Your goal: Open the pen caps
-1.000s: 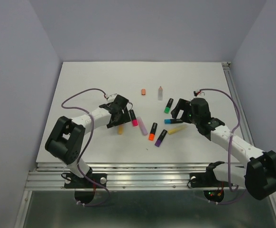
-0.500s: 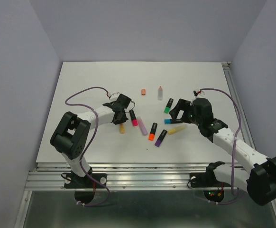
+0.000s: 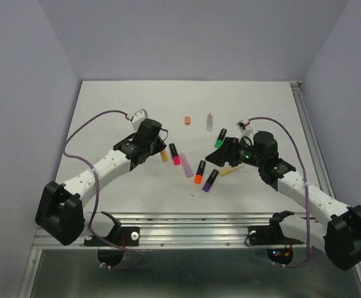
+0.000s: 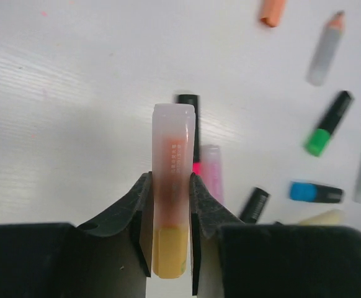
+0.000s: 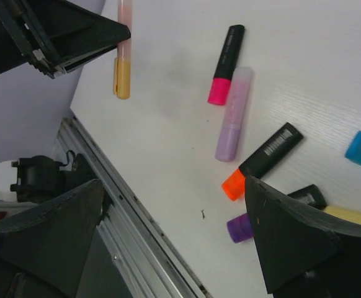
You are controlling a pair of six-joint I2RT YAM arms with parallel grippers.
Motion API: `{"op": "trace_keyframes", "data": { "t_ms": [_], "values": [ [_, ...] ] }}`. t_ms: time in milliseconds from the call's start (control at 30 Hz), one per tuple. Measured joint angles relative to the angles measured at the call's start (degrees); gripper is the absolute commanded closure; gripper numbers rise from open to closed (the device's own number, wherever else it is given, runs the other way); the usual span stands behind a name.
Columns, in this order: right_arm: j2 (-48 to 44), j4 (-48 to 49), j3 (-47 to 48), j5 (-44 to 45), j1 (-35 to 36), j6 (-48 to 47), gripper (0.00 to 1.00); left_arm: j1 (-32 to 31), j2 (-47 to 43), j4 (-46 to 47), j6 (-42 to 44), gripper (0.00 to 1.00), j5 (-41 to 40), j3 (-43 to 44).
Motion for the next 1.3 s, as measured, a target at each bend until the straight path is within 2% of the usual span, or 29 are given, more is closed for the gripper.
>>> {"op": "trace_keyframes", "data": {
  "t_ms": [133,267,400,633,800,1000,1033,1133,1200,1300],
  "values": [
    [2.6,5.0,0.0,-2.1,4.1,2.0,0.00,-5.1,-6.3,3.1,-3.7,1.00,-0.9,0.1],
    [7.1,6.2,1.1,-1.0,10.7,3.0,0.00,-9.7,-6.4,3.9,-7.0,1.00,-2.1,0.2],
    [10.9,6.6,4.4,1.9,15.0,3.8,0.00,-11.4,-5.7,3.8,-9.9,1.00,-3.0,0.2],
    [15.4,8.9,9.9,6.1,16.7,5.3,0.04,-12.2,-5.7,4.5,-12.8,1.00,-3.6,0.2],
    [20.1,8.1,14.2,7.8,17.6,6.0,0.20,-12.2,-5.7,5.2,-14.2,1.00,-3.7,0.2],
    [21.6,7.1,15.0,8.4,18.6,6.7,0.43,-12.3,-5.7,5.6,-15.6,1.00,-4.3,0.2],
    [21.7,7.1,15.0,8.4,18.8,6.7,0.51,-12.3,-5.7,5.6,-15.7,1.00,-4.4,0.2],
    [22.0,7.0,15.0,8.4,19.1,7.1,0.63,-12.3,-5.7,5.7,-15.9,1.00,-4.5,0.2],
    [22.3,7.1,15.0,8.4,19.3,7.3,0.81,-12.3,-5.7,6.0,-15.9,1.00,-4.5,0.2],
    [22.6,7.1,15.0,8.5,19.3,7.8,0.99,-12.2,-5.9,6.0,-15.8,1.00,-4.8,0.2]
  ]
}}
